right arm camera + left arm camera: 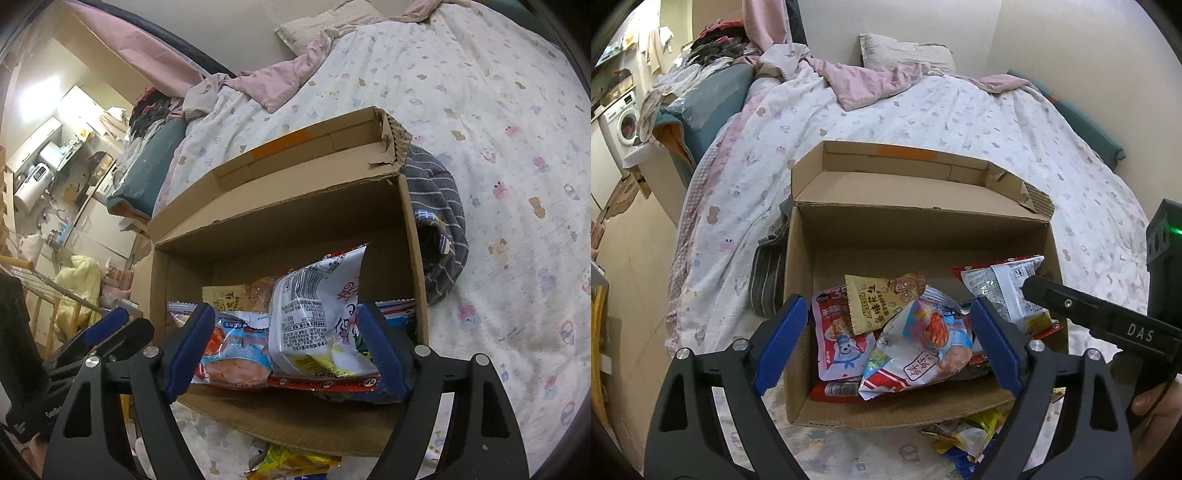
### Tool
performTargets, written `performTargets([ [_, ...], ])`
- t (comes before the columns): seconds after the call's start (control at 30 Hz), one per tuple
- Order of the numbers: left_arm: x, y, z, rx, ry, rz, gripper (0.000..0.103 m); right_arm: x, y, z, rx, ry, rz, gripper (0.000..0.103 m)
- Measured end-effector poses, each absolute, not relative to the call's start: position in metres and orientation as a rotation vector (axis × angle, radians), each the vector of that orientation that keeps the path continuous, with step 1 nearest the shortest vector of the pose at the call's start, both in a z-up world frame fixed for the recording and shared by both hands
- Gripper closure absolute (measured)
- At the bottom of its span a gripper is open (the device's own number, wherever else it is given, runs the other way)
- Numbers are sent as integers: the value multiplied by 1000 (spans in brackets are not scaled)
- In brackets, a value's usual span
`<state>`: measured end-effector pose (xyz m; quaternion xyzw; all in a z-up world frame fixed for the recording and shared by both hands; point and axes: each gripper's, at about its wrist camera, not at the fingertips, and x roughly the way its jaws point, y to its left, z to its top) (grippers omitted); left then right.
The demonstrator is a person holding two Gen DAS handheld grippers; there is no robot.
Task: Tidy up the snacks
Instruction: 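Open both tools and withdraw them from the box toward the remaining snacks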
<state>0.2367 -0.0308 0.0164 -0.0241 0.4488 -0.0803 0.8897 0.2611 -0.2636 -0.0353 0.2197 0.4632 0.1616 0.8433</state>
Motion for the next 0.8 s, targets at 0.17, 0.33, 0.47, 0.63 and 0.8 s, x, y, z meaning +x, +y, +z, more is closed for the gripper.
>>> performTargets([
  [0.17,234,-26,16,-63,930,-147,15,258,-266,-31,476,970,344,20],
  [0.33,223,-20,20,-88,917,-121,15,248,-272,-23,476,953,336,20],
  [0.47,213,-13,29,-96,875,-92,15,236,-280,-18,493,942,326,20],
  [0.63,201,1,35,-163,891,-86,15,219,-284,-10,499,926,324,20],
  [0.8,184,12,34,-205,897,-71,15,201,-281,-7,462,926,326,20],
])
